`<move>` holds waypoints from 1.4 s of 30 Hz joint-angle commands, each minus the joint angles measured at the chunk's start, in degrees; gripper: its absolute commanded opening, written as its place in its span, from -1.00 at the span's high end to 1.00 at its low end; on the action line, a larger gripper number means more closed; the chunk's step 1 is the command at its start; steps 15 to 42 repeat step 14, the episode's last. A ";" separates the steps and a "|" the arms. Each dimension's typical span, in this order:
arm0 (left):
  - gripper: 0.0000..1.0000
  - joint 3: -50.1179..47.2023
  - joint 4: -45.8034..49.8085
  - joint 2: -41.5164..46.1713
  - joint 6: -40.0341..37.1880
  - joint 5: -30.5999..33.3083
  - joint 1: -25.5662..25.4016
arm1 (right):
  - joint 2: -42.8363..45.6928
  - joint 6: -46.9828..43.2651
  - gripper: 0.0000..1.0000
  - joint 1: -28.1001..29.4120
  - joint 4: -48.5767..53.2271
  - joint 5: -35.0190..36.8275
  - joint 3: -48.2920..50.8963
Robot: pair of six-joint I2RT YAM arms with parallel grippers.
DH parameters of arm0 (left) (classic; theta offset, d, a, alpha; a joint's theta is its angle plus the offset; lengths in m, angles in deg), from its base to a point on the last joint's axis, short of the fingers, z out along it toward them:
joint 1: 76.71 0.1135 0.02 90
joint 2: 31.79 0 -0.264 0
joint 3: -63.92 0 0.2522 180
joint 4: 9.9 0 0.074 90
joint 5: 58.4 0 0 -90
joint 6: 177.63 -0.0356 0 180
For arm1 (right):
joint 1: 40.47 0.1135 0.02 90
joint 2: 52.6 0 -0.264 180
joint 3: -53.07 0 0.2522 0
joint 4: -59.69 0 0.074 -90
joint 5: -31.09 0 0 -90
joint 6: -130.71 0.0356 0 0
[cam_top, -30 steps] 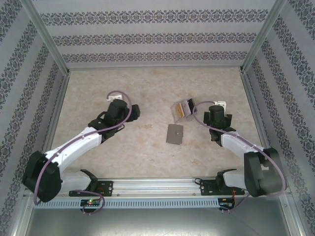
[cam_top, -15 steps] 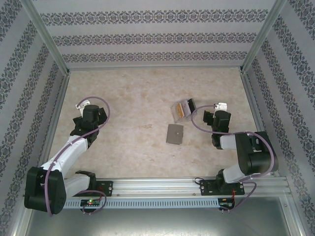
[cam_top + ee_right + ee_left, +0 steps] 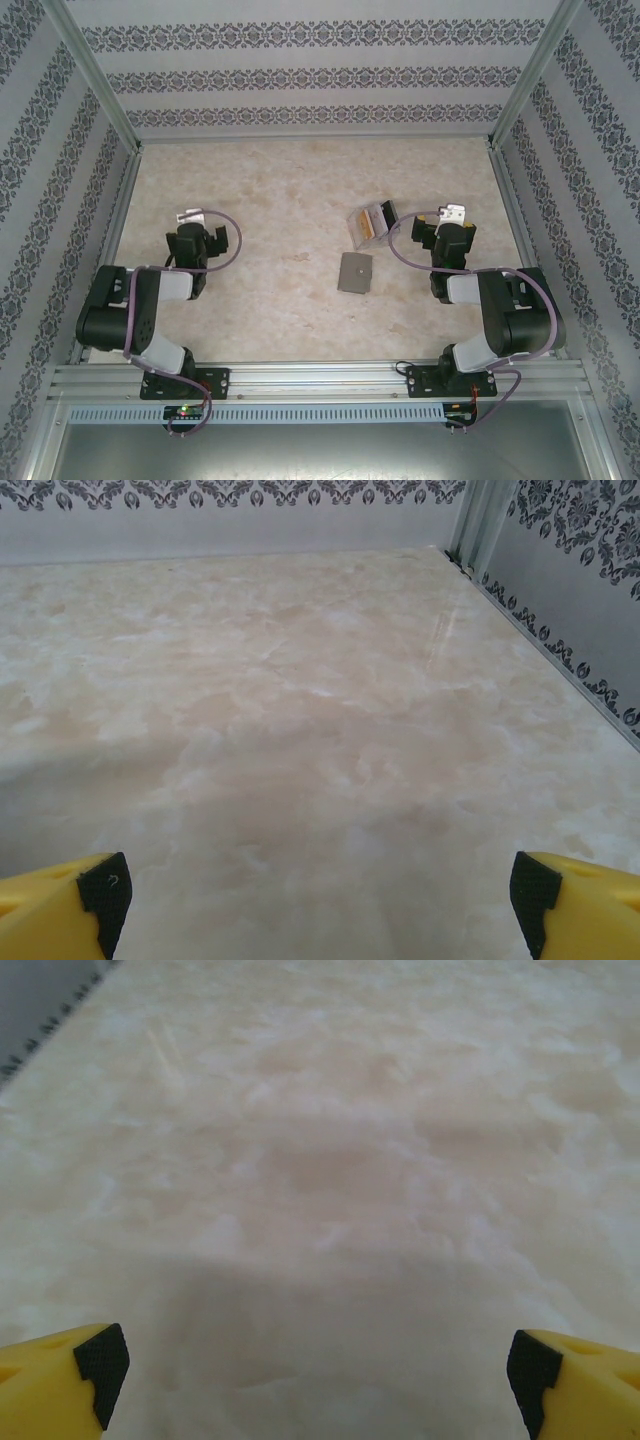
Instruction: Put the credit cards into the card holder
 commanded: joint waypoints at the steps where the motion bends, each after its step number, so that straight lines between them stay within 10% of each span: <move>1: -0.99 -0.76 -9.76 -0.38 -1.76 -3.15 1.33 | 0.23 -0.60 -0.96 0.49 -2.08 0.86 -0.71; 42: -0.99 -0.79 -9.43 -0.41 -2.00 -3.17 1.22 | 0.20 -0.49 -0.96 0.45 -2.06 0.69 -0.72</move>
